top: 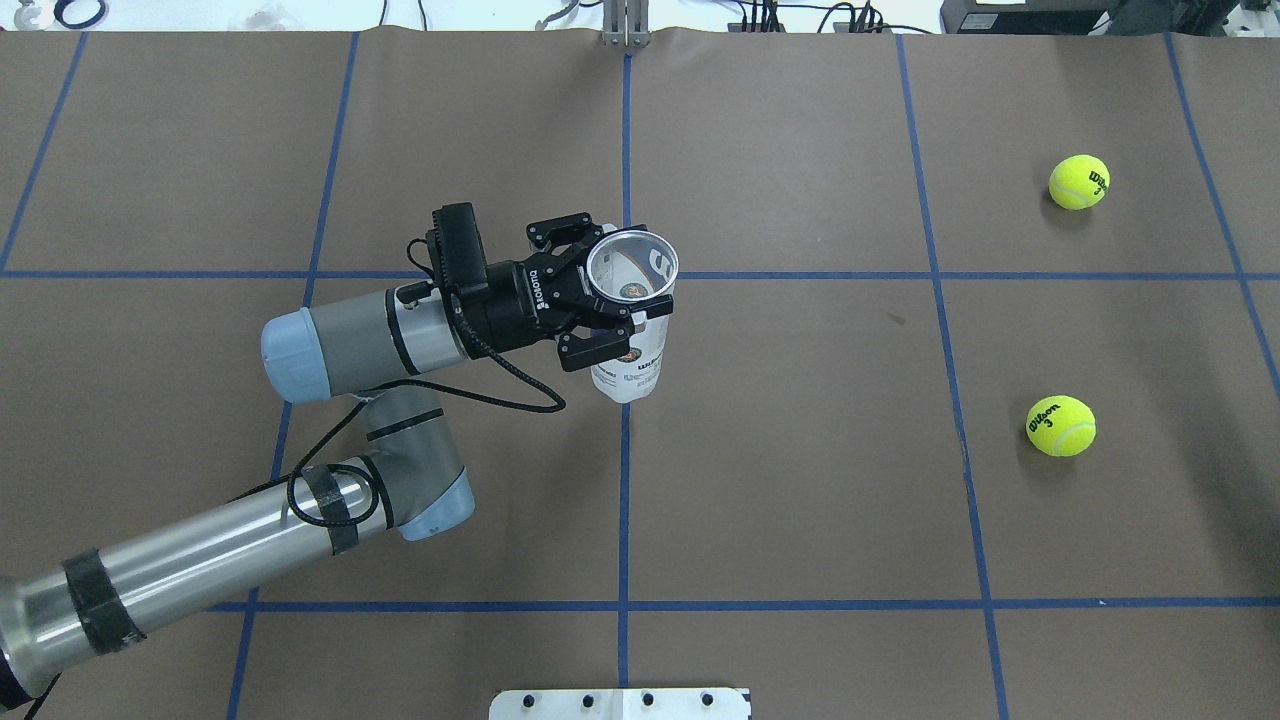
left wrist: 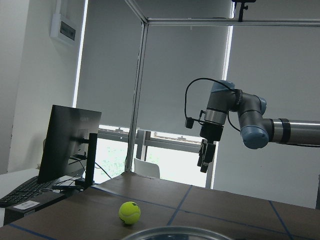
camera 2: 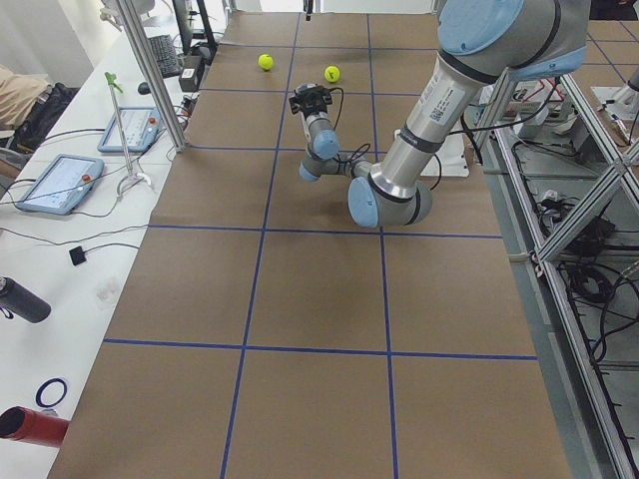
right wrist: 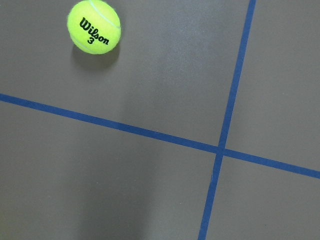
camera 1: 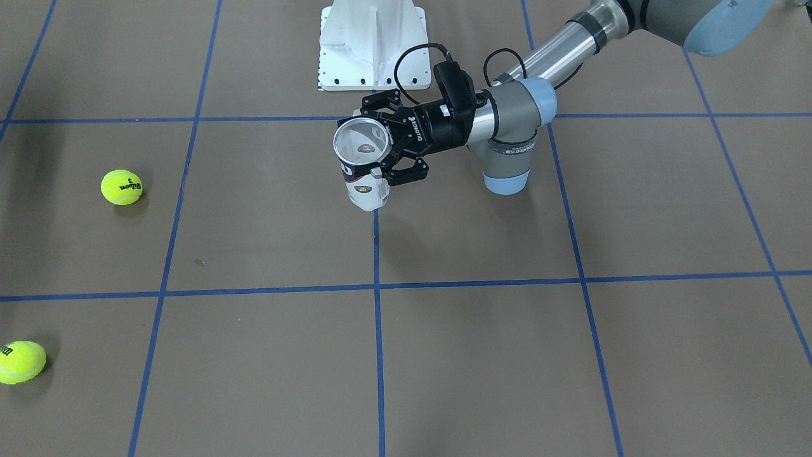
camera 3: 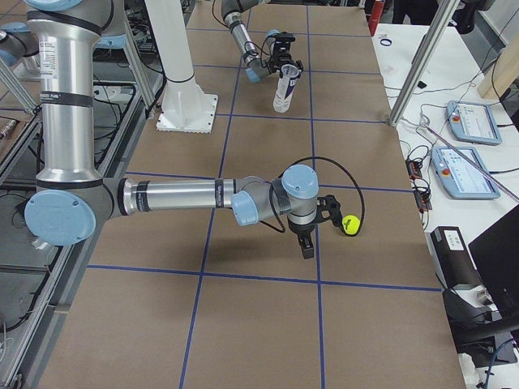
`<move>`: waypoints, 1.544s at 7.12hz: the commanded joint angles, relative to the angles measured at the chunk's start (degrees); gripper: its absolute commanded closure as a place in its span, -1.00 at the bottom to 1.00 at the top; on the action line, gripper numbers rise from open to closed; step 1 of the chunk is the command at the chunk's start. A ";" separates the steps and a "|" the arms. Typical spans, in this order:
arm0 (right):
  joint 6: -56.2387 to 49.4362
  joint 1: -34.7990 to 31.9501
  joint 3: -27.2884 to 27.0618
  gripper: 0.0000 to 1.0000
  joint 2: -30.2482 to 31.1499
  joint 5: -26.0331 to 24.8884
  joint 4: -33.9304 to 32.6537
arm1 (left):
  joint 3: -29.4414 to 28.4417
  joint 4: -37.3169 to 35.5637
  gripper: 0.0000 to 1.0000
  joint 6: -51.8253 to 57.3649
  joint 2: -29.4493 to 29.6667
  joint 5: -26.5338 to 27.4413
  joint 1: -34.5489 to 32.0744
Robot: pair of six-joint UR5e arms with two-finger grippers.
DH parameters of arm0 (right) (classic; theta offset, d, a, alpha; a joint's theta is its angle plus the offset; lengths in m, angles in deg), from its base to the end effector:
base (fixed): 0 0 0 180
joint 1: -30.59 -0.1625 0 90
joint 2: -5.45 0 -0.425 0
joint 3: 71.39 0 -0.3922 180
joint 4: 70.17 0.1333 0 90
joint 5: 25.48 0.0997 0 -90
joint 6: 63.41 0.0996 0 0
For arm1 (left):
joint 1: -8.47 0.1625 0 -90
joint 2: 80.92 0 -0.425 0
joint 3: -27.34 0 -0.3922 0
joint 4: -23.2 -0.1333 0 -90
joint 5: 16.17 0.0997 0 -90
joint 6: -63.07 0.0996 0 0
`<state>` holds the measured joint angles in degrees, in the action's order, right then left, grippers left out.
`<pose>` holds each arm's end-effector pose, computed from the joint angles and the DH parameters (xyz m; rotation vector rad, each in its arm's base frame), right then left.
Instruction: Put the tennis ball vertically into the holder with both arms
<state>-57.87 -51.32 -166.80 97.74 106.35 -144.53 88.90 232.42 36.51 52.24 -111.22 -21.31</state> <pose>-0.0032 -0.4974 0.6040 0.2248 -0.7558 -0.1617 0.5217 -0.4420 0.2322 1.6899 1.6586 0.3913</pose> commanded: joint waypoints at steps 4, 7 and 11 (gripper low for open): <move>0.00 0.00 0.14 -0.98 0.00 0.00 0.00 | -1.97 1.79 -0.38 5.99 -0.54 0.30 4.81; 0.00 0.00 -0.04 -0.98 0.00 0.00 0.00 | -1.70 2.15 -0.52 5.99 -0.19 0.56 4.91; 0.00 0.00 -0.04 -0.98 -0.09 0.00 0.00 | -1.88 2.15 -0.98 6.25 -0.63 0.56 4.64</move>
<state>-57.87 -51.32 -166.78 97.68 106.35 -144.52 87.07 234.57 42.74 51.75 -110.62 -16.60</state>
